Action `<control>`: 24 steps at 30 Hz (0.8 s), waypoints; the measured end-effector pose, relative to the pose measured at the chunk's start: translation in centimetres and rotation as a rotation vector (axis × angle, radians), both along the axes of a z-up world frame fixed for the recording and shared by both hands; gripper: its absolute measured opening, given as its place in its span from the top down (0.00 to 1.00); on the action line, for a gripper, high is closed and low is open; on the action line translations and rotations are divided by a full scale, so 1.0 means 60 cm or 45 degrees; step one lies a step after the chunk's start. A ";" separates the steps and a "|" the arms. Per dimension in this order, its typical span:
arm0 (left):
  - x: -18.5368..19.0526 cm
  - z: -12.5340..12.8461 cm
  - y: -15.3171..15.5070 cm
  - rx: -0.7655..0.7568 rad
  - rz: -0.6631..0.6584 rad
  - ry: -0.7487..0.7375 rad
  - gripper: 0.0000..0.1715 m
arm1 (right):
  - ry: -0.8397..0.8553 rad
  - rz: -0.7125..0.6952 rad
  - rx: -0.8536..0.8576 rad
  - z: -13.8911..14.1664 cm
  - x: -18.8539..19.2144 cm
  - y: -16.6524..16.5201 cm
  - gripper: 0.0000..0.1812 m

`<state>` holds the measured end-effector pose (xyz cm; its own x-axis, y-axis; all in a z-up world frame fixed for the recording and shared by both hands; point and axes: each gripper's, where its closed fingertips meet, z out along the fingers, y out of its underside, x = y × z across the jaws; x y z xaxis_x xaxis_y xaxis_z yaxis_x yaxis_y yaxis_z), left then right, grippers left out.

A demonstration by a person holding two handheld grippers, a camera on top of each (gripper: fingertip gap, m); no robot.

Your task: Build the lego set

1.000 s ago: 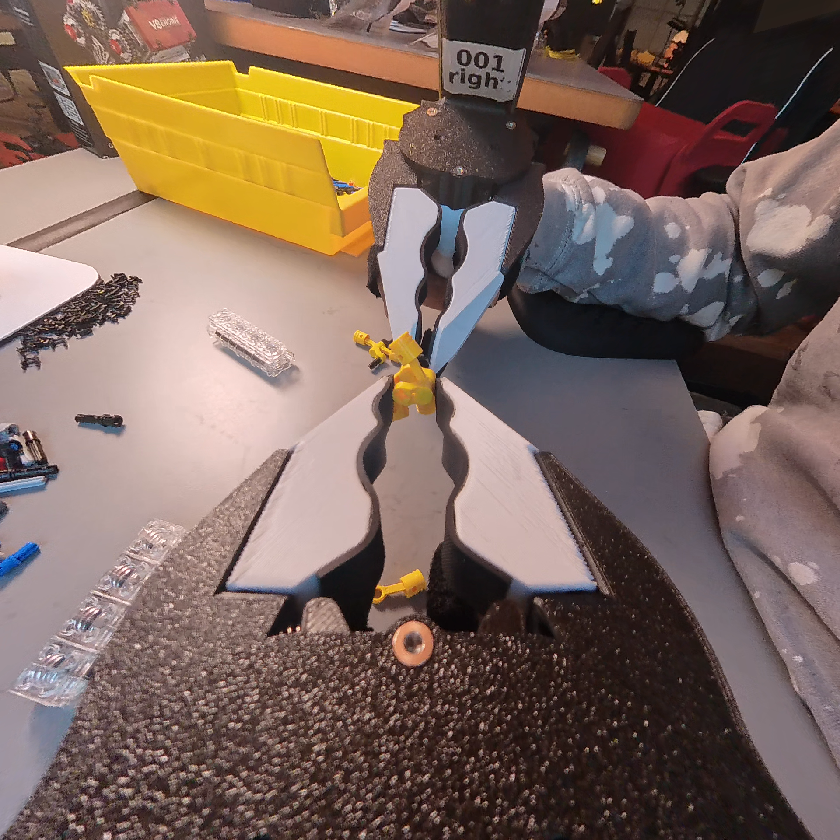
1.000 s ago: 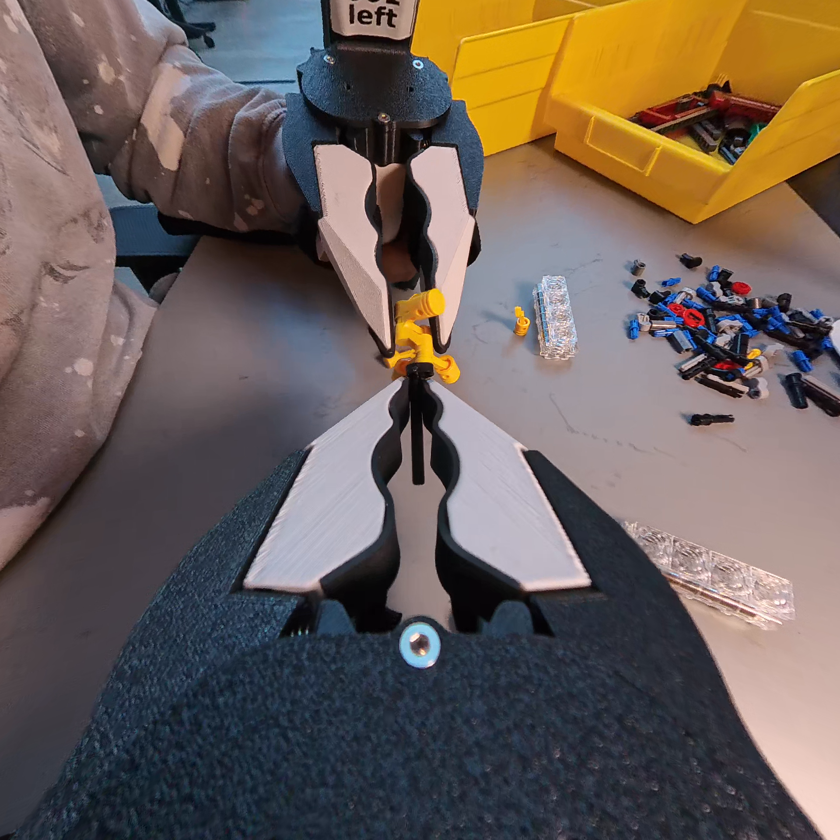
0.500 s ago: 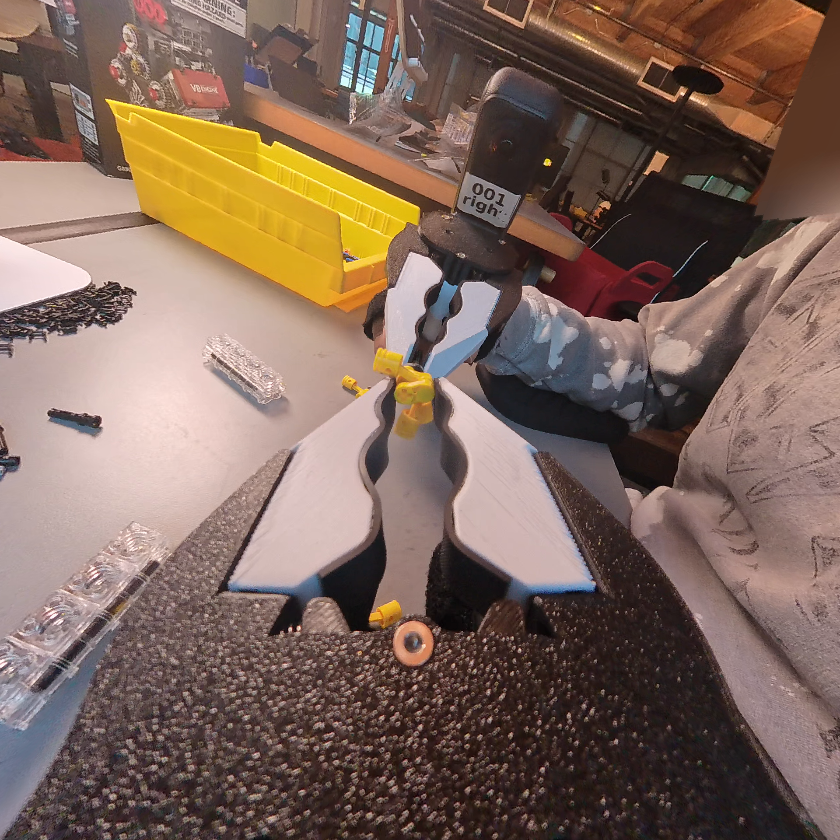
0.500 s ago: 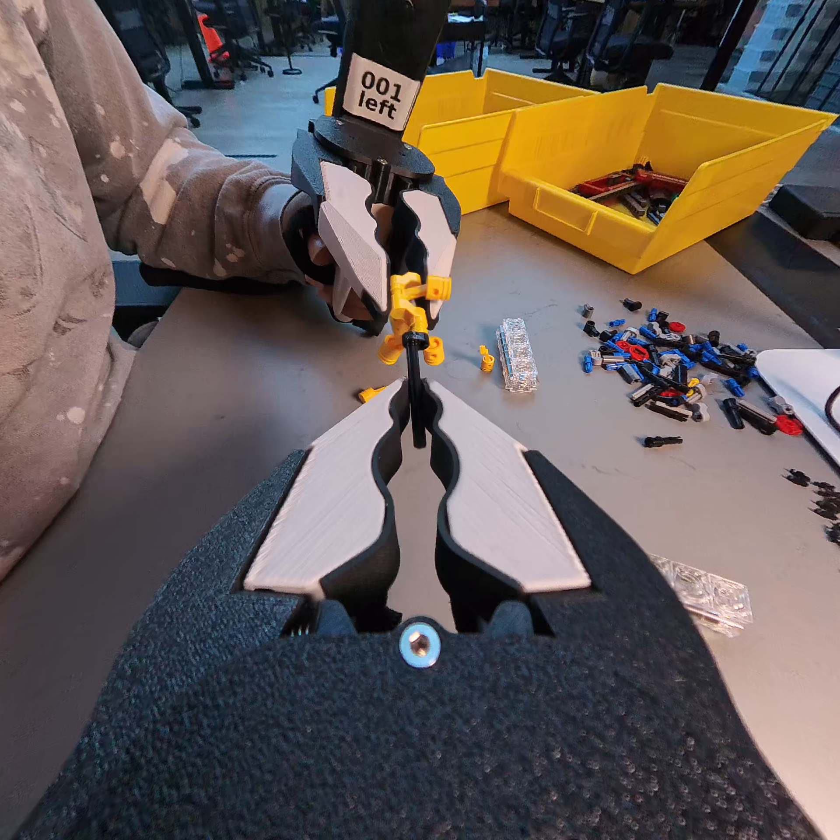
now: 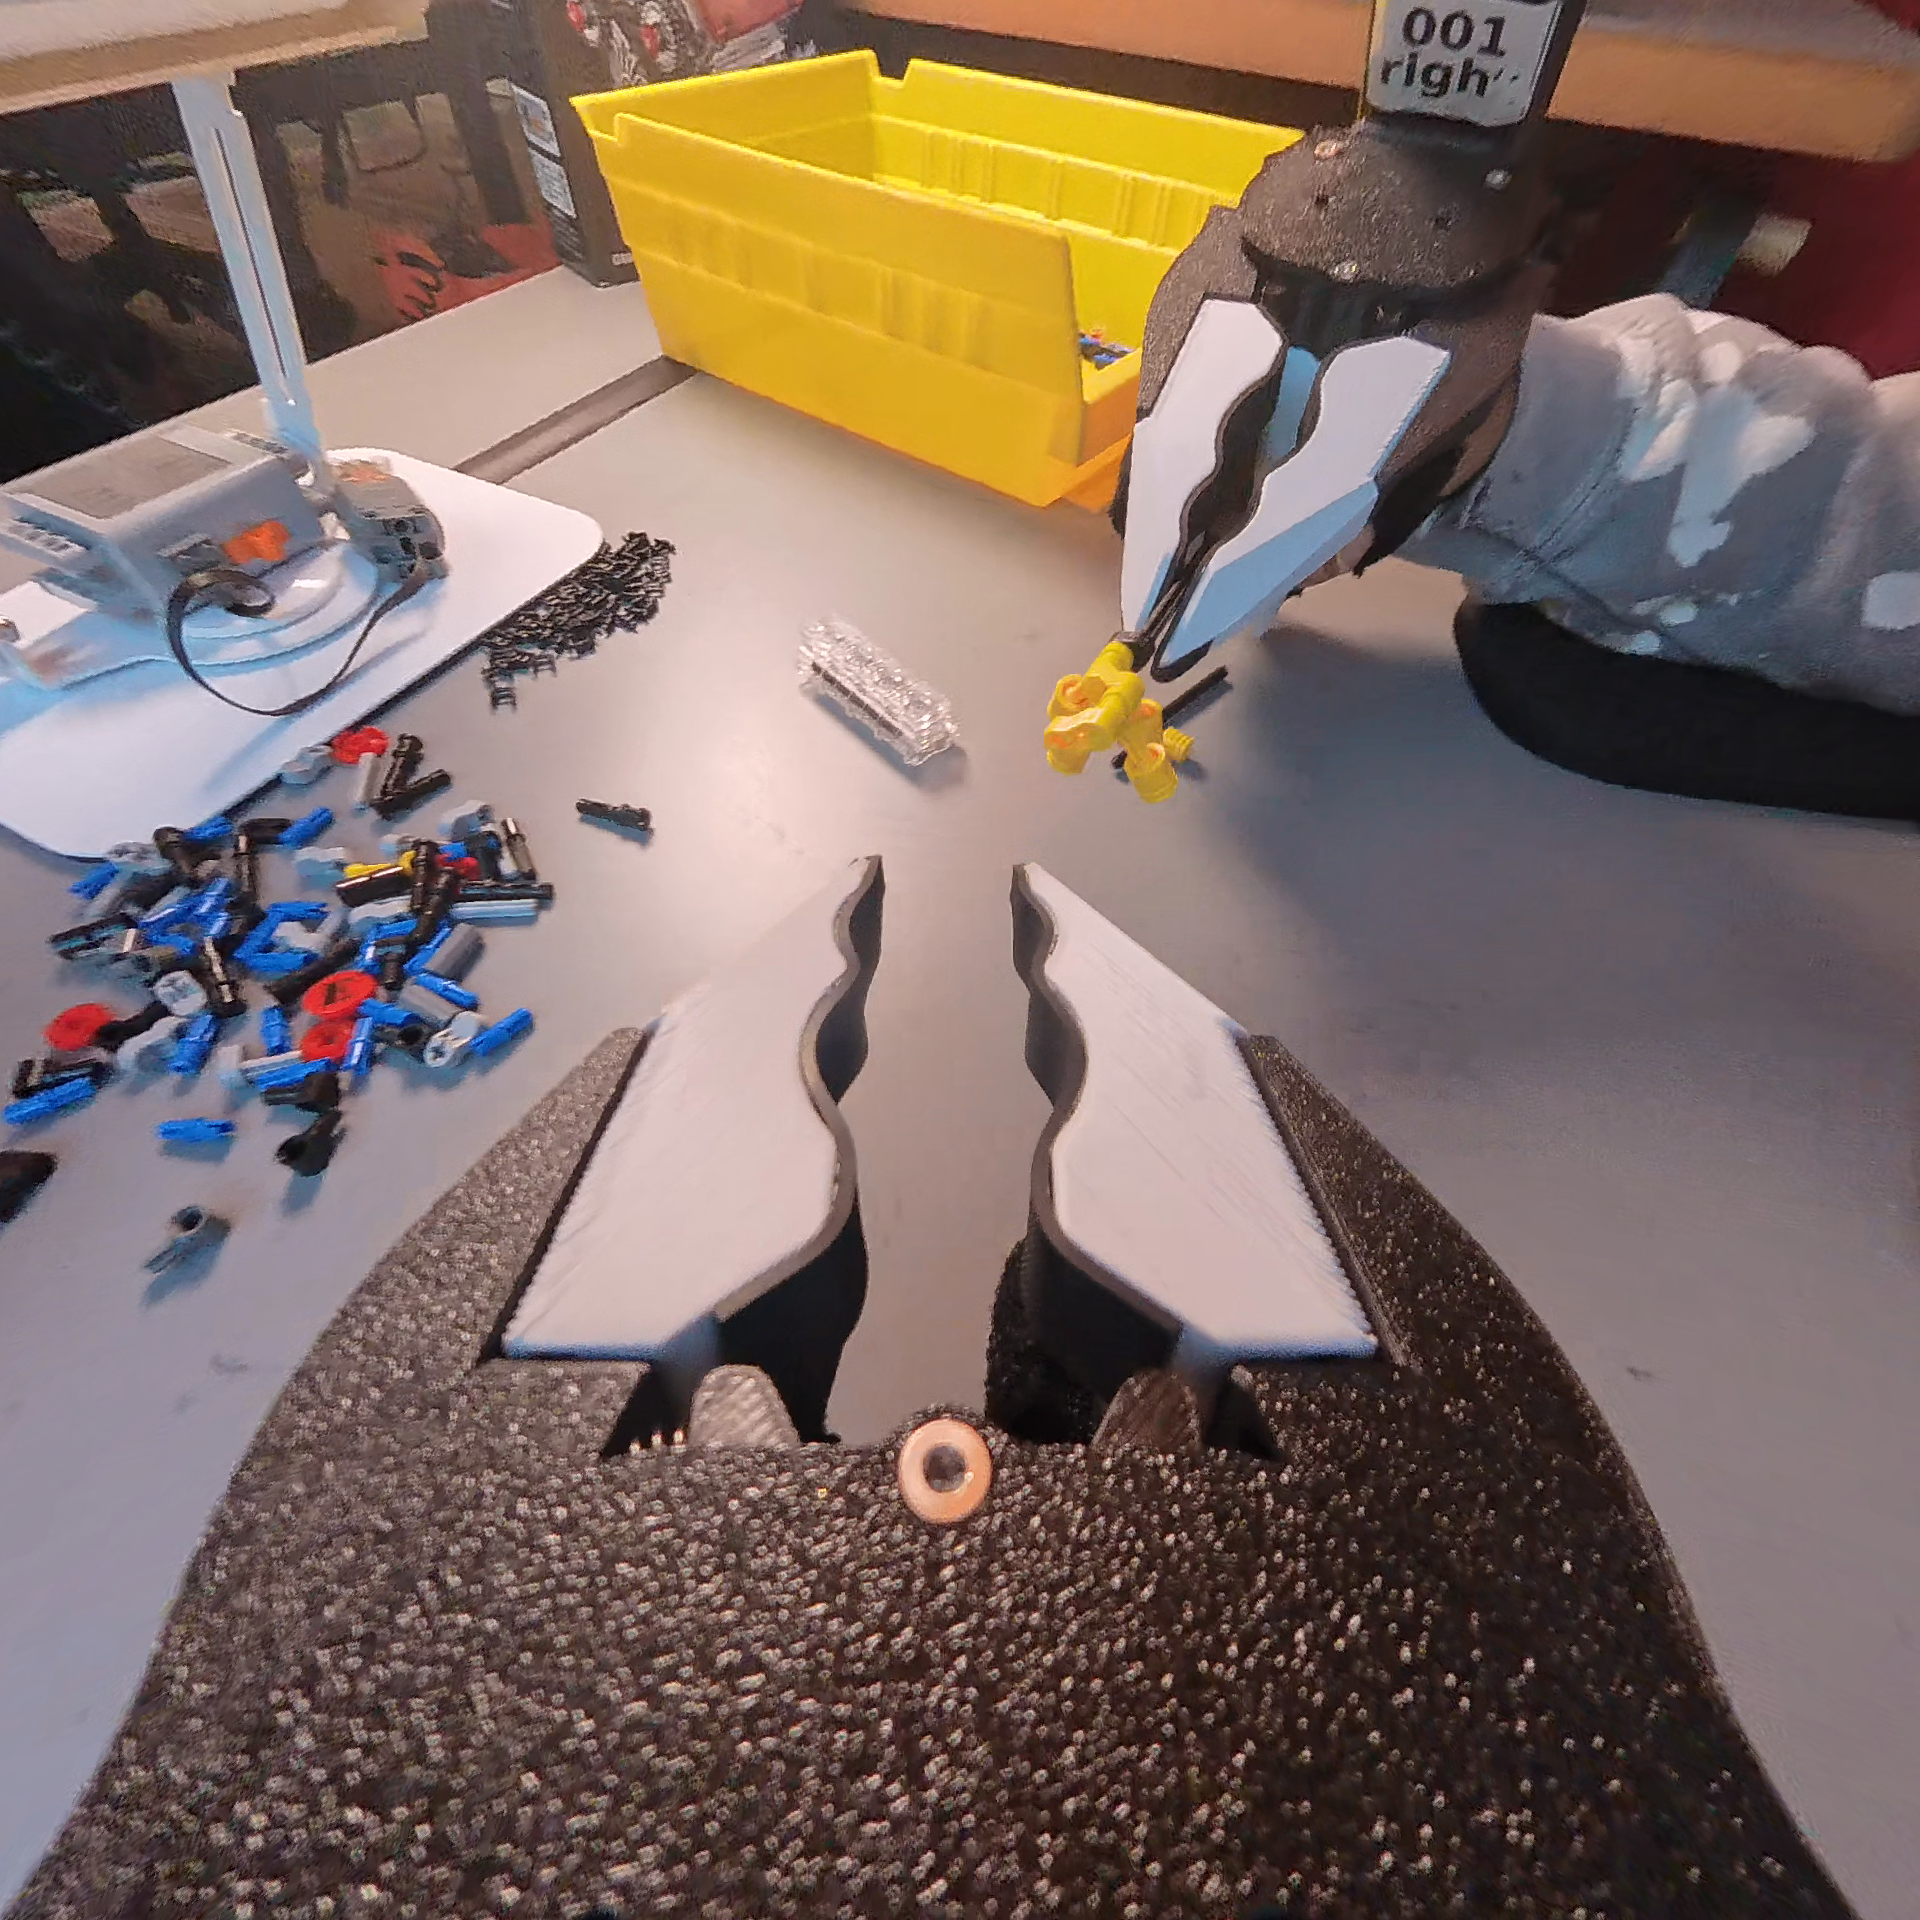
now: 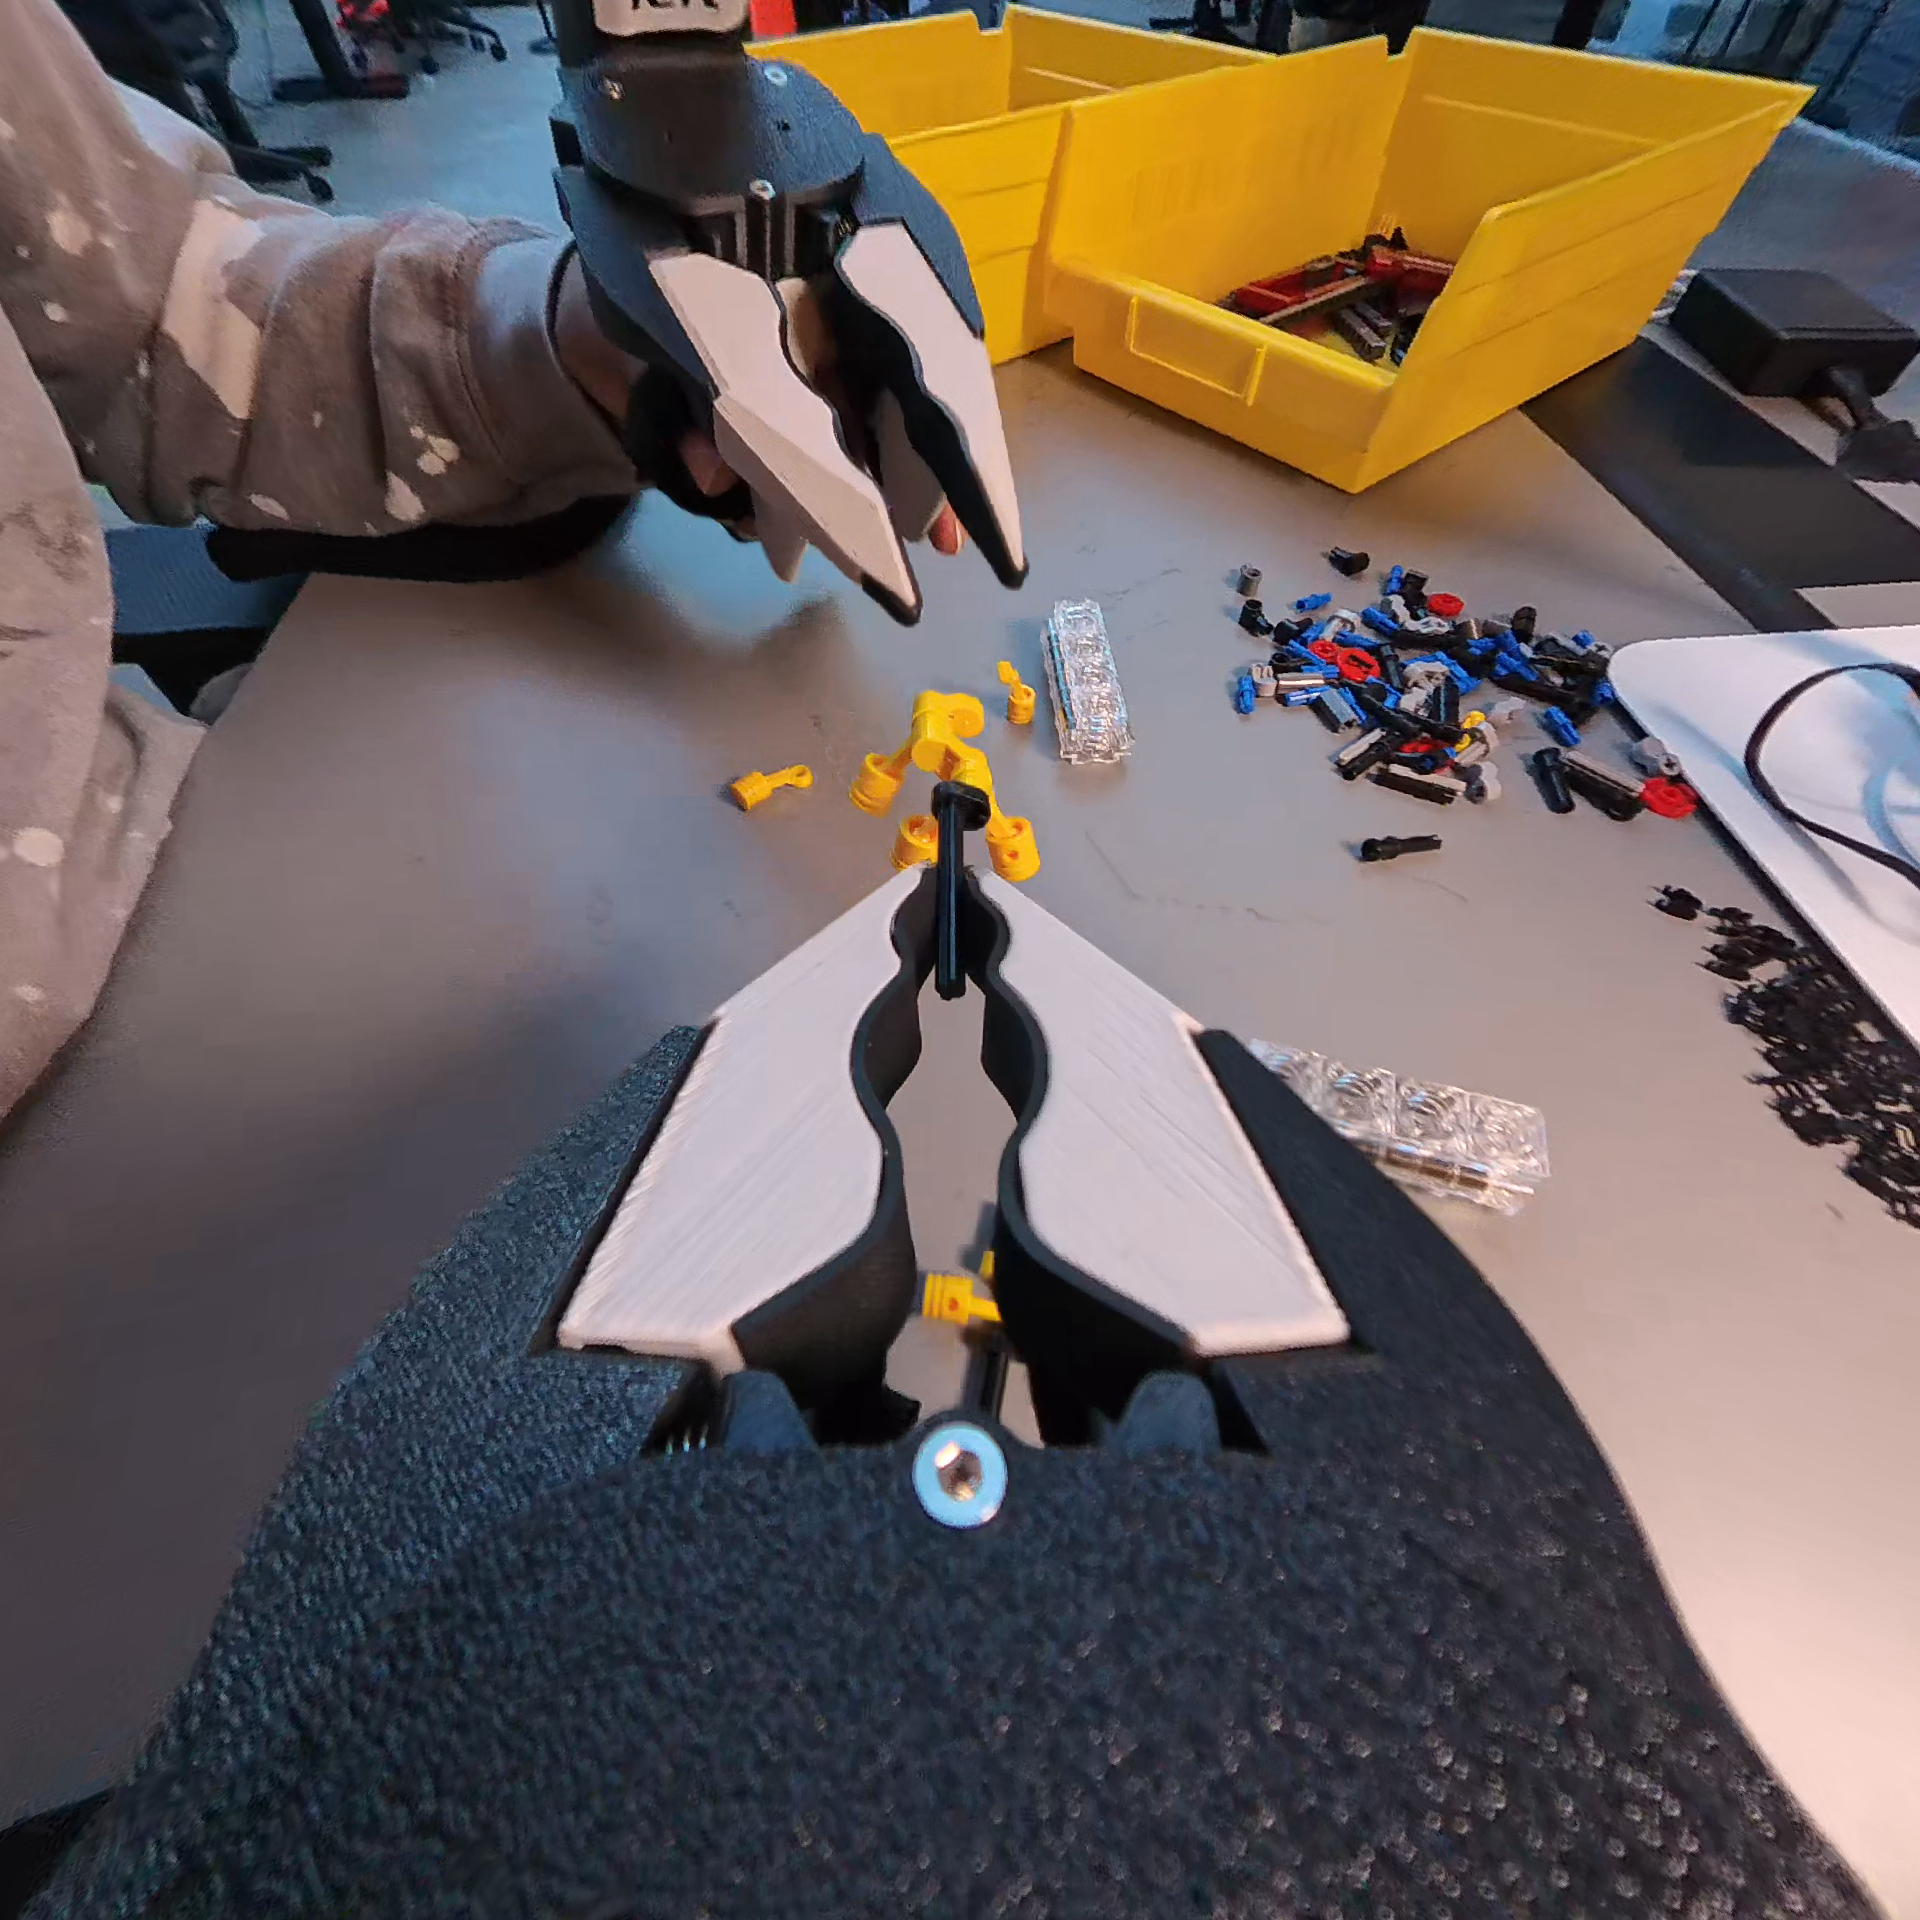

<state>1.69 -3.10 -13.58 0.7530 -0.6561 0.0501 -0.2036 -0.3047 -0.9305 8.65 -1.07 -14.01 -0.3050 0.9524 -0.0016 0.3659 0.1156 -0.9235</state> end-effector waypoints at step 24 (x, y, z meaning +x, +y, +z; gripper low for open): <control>0.011 -0.122 -0.106 -0.320 -0.441 0.438 0.94 | -0.240 0.122 0.194 -0.071 0.000 -0.037 0.99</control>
<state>2.38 -9.47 -20.91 0.4958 -0.8681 0.0262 -0.6111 -0.3701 -0.6997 8.68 -3.26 -18.24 -0.4015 0.9128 0.0744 0.5106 0.2906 -0.8092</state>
